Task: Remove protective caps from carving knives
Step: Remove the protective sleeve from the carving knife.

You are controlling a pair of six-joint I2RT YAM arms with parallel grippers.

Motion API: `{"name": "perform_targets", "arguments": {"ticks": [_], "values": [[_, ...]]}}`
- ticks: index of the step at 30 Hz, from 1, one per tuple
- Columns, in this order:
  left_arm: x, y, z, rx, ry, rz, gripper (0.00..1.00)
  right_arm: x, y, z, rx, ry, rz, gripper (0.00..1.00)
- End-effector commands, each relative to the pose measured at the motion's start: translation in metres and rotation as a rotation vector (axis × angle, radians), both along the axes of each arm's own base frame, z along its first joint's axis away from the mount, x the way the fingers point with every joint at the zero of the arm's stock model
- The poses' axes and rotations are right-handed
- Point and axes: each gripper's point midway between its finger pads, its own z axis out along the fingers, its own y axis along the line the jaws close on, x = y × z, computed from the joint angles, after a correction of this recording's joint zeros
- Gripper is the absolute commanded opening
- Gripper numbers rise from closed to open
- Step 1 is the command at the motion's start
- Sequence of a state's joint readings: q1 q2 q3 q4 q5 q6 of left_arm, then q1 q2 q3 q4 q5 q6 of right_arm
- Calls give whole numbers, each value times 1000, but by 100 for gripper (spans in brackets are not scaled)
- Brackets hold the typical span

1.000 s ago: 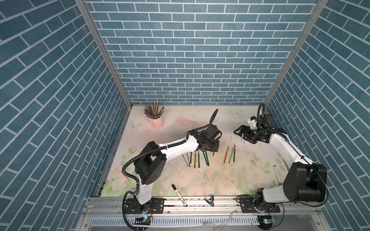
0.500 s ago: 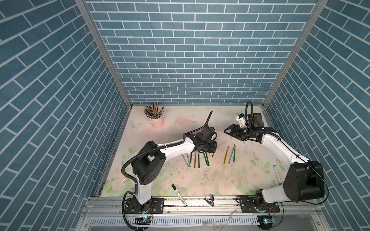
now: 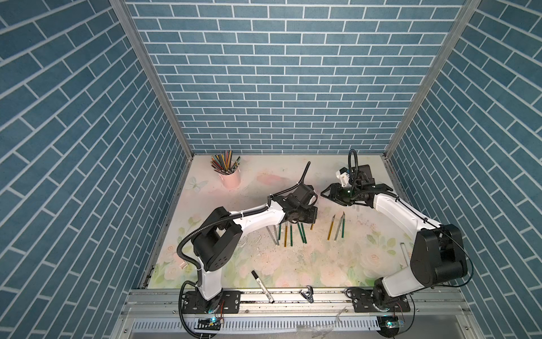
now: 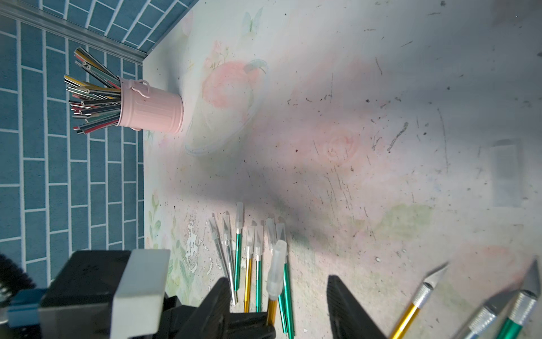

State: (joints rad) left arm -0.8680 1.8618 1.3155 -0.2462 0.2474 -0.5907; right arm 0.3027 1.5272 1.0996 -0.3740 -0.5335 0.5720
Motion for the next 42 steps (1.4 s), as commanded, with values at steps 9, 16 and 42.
{"name": "perform_targets", "arguments": {"ticks": [9,16,42], "values": [[5,6,3,14,-16,25,3,8,16,-15,-44,55,-13,42],[5,6,2,22,-19,25,3,4,23,-24,-62,83,2,37],[8,13,-4,97,-41,16,3,3,35,-37,-88,119,19,9]]}}
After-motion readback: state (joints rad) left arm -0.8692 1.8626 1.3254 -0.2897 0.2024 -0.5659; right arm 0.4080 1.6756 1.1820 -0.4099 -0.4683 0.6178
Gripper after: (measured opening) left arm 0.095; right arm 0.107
